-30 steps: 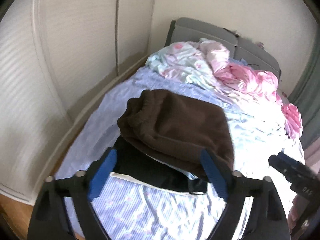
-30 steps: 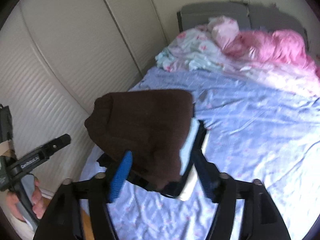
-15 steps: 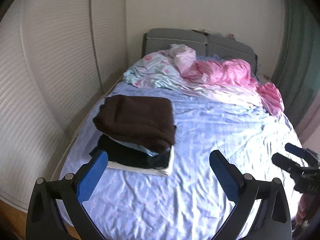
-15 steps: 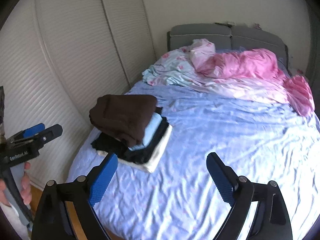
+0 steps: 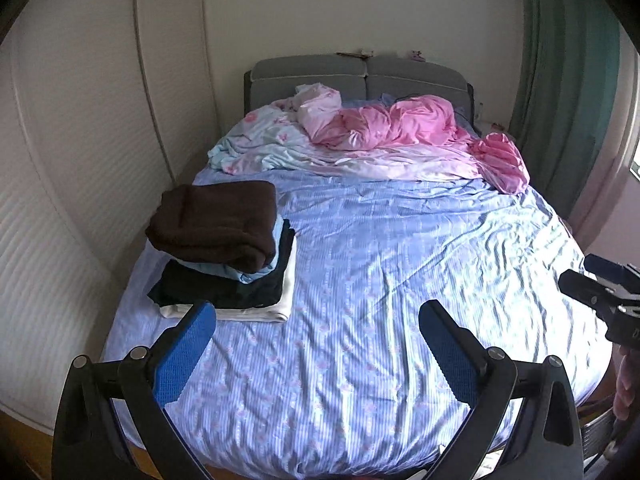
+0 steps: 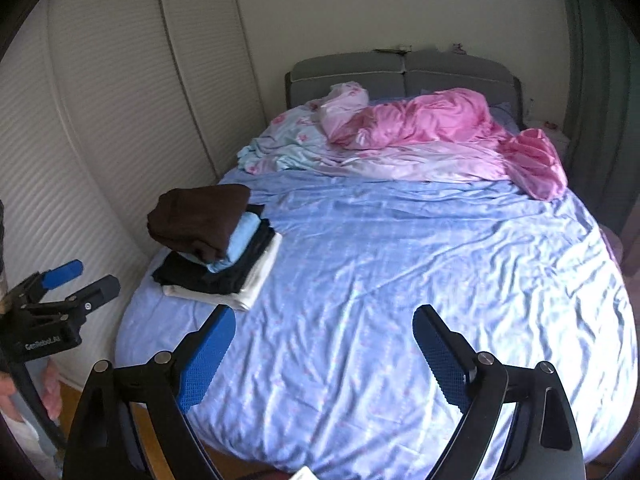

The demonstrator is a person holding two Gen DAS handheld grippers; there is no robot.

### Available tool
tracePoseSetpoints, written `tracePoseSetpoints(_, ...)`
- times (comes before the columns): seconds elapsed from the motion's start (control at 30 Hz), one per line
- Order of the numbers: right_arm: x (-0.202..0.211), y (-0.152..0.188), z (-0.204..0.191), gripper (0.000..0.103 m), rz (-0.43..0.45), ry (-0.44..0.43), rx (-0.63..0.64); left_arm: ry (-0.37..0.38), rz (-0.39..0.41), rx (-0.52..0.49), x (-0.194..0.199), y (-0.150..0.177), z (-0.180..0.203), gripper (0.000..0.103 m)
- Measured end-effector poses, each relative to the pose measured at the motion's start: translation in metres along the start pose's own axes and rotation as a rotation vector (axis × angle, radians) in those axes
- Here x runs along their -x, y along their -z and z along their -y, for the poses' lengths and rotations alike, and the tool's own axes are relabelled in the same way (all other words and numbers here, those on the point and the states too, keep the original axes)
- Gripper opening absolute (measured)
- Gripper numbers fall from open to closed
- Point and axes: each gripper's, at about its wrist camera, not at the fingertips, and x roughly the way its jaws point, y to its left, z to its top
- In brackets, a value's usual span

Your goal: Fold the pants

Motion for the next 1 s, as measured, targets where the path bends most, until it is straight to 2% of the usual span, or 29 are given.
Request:
tracePoseSetpoints(0.4,0.023,0.004,0.028,0.091,0.019,0.018,-0.008,0.01,0.029,-0.017,0.01,-0.008,0.03,0.103)
tracePoseSetpoints(1.0,0.019,0.005,0.048,0.091,0.005,0.005,-0.029,0.024,0.015,-0.013,0.003,-0.018,0.061,0.103)
